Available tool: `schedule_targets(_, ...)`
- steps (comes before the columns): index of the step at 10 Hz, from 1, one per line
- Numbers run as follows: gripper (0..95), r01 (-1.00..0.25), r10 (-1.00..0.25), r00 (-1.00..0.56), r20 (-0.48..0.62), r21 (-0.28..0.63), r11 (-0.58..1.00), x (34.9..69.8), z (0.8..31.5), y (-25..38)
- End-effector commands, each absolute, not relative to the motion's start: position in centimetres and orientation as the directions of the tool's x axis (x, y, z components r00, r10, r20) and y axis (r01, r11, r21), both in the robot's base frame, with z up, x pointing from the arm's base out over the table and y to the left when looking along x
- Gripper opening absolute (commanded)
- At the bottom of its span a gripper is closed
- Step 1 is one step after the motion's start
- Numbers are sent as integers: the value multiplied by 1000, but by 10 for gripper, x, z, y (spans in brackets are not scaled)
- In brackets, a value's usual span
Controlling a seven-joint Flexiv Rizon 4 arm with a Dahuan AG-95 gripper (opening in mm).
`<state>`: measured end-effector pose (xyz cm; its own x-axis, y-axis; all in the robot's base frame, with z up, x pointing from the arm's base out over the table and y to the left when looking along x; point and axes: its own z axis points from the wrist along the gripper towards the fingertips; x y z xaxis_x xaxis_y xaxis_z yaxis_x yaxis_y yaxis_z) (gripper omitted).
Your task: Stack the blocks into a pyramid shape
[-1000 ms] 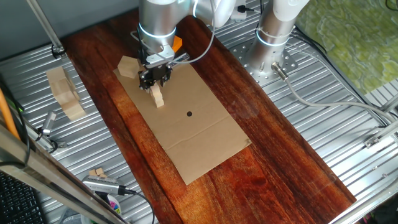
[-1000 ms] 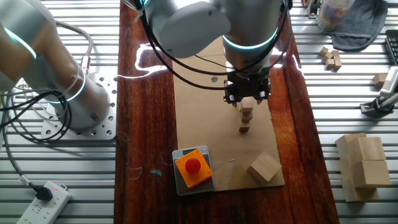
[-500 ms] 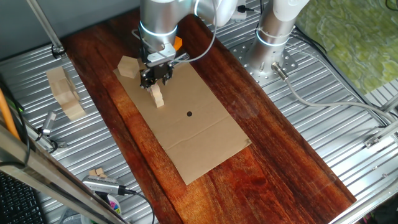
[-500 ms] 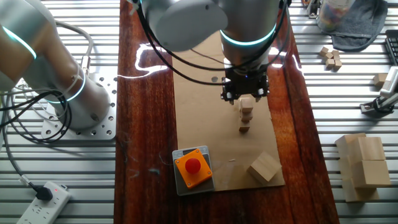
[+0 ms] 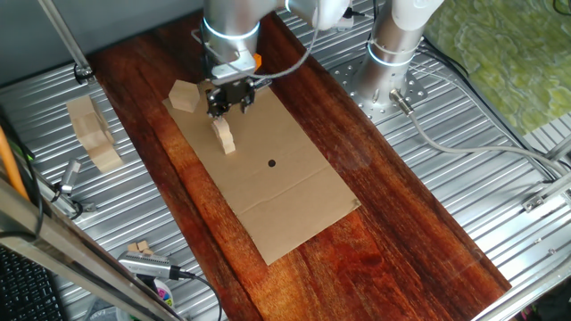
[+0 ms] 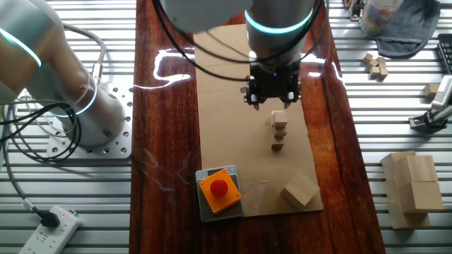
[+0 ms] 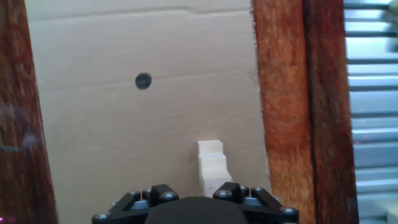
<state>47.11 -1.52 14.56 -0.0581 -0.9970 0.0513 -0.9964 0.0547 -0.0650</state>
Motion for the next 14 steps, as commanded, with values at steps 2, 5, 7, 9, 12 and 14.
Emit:
schedule_targets(2,0,-877,-873,-472,121,34,479,521,165,14)
schedule_targets(5,0,-670,-668,-731,137,38,741,557,156,52)
schedule_targets(7,0,-588,-591,-795,140,61,806,572,139,72)
schedule_targets(9,0,-567,-571,-811,130,72,821,583,123,85)
schedule_targets(12,0,-555,-562,-819,119,85,827,583,121,90)
schedule_targets(14,0,-568,-575,-810,118,89,818,583,121,90)
